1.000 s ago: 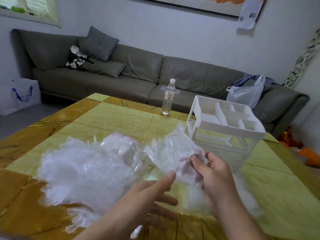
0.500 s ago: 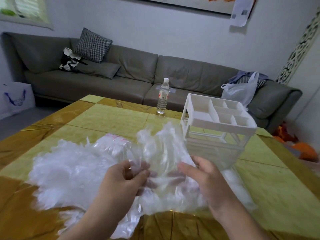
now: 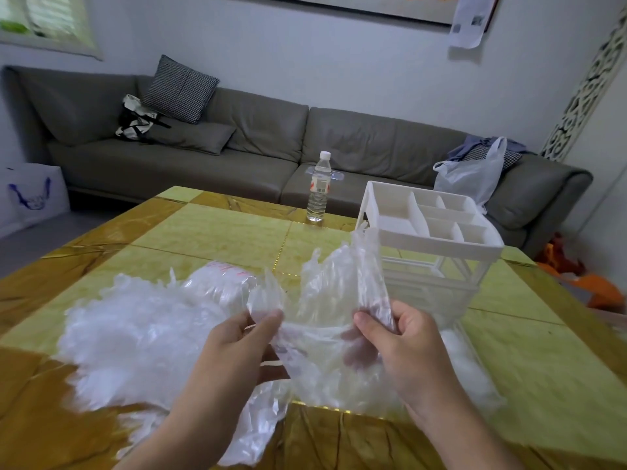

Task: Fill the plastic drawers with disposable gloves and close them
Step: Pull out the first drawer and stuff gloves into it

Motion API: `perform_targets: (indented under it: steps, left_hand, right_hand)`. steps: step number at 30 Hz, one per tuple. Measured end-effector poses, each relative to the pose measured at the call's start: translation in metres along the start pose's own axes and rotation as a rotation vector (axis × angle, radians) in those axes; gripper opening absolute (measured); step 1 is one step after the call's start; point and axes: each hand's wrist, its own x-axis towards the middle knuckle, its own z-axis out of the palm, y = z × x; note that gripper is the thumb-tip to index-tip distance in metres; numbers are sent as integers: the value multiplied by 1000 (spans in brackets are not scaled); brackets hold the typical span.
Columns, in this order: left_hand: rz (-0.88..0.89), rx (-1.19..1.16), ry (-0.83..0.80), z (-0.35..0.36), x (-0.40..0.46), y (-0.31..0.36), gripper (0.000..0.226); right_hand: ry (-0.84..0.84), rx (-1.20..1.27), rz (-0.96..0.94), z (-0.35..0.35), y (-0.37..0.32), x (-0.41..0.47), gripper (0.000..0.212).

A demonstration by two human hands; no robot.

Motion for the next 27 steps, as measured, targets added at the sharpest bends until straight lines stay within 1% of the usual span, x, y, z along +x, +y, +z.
perform_targets:
  steps: [3, 7, 9, 13, 17, 22, 25, 27]
  left_hand:
    - [2, 85, -47, 1, -1, -1, 27]
    - [47, 166, 6, -5, 2, -6, 12]
    - [56, 163, 6, -8, 4, -6, 11]
    - [61, 137, -50, -9, 5, -6, 17]
    - [65, 117, -74, -9, 10, -10, 24]
    - [86, 132, -54, -9, 13, -15, 29]
    - [123, 179, -42, -9, 12, -16, 30]
    - [140, 170, -28, -8, 11, -15, 29]
  right_hand:
    - [-11, -39, -28, 3, 1, -1, 5]
    - [-28, -30, -23, 4, 4, 0, 3]
    - [-31, 0, -4, 3, 4, 2, 2]
    - [-51, 61, 49, 0, 5, 3, 3]
    - [-10, 47, 45, 0, 8, 4, 10]
    - [-8, 23, 29, 1, 10, 3, 26]
    - [35, 16, 27, 1, 8, 3, 31]
    - [41, 36, 41, 0, 7, 2, 32]
